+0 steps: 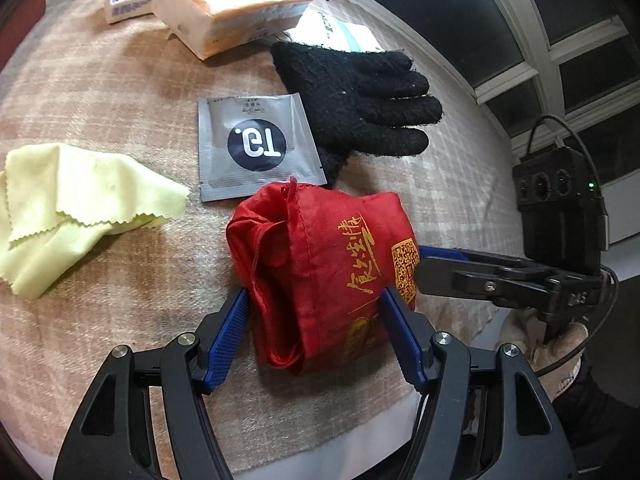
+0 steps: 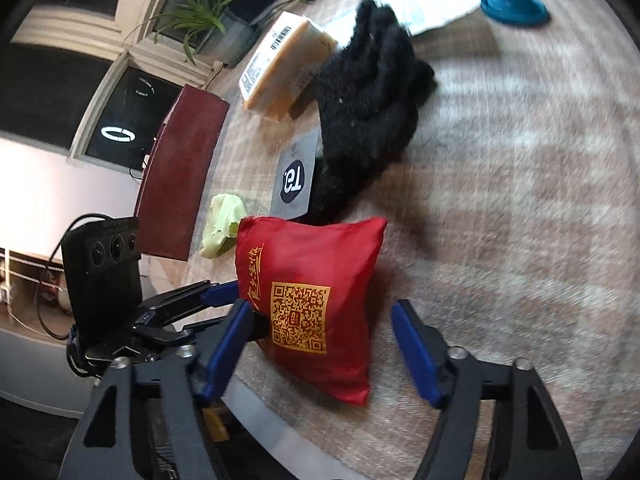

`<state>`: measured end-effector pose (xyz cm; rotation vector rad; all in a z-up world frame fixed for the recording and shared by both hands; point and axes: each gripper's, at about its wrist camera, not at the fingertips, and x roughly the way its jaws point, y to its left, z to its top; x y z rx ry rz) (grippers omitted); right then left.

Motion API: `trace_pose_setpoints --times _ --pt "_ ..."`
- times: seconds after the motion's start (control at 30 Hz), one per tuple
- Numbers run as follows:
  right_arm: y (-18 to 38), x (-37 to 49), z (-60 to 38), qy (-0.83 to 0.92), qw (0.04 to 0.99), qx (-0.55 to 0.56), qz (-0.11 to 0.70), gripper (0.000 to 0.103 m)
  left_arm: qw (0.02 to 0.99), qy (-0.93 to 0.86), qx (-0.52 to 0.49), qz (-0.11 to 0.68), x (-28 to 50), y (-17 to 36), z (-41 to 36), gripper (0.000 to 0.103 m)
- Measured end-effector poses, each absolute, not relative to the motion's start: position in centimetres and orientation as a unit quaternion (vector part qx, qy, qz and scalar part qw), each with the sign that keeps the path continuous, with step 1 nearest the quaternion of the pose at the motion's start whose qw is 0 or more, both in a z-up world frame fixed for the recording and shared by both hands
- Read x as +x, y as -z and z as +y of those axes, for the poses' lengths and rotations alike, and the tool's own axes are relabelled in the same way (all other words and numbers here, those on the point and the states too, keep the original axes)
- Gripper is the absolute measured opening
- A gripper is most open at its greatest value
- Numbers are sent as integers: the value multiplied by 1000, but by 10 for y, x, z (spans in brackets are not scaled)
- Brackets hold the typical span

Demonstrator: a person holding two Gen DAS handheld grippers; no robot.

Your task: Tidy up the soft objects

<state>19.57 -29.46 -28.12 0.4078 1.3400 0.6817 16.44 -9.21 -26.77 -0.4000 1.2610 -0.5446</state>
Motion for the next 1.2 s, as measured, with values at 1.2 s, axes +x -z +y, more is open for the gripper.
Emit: trace_pose_setpoints --times 1.2 --pt "157 220 -93 -415 728 129 530 41 872 180 -210 404 134 132 112 45"
